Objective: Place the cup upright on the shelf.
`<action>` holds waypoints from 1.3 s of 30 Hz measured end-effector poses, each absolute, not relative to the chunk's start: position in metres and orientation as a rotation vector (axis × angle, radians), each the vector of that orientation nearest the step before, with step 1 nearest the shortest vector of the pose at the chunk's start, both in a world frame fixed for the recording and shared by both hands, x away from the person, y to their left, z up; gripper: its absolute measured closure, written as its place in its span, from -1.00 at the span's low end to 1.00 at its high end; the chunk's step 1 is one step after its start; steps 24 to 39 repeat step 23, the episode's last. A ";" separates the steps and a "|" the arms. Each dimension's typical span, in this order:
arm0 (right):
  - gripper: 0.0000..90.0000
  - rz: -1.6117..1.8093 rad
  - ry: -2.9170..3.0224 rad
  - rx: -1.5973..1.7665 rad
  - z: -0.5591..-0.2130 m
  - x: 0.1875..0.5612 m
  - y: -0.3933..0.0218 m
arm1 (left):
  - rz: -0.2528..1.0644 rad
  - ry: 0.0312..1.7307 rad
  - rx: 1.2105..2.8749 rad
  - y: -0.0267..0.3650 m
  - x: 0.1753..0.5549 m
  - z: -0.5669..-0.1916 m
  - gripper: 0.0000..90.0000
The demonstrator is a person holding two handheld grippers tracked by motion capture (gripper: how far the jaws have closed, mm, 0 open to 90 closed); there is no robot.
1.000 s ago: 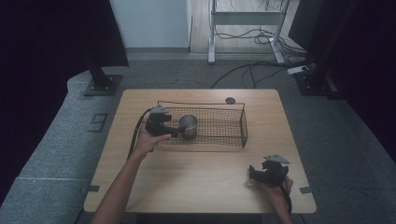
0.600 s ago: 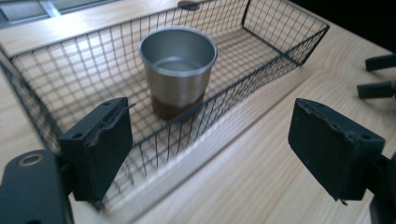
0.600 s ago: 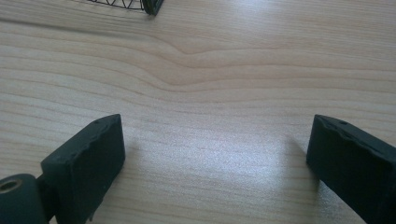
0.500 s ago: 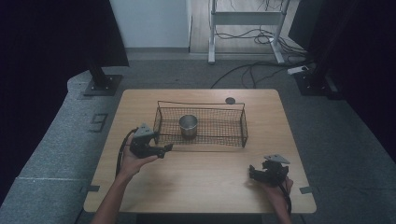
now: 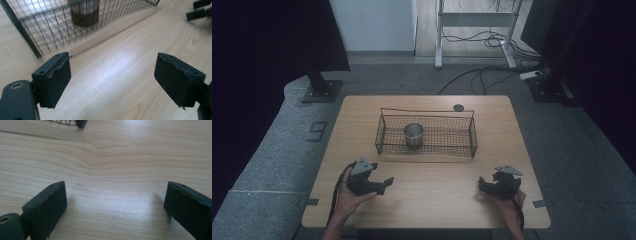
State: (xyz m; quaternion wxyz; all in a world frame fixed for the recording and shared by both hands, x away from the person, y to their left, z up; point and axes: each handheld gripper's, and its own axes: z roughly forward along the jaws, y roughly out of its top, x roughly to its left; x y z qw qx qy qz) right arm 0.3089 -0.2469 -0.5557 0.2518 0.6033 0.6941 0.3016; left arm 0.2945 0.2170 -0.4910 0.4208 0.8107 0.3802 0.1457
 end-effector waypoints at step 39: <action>-0.90 0.820 1.888 1.640 -0.556 0.309 -0.247 | 0.305 0.984 2.001 0.236 0.289 -0.515 -0.68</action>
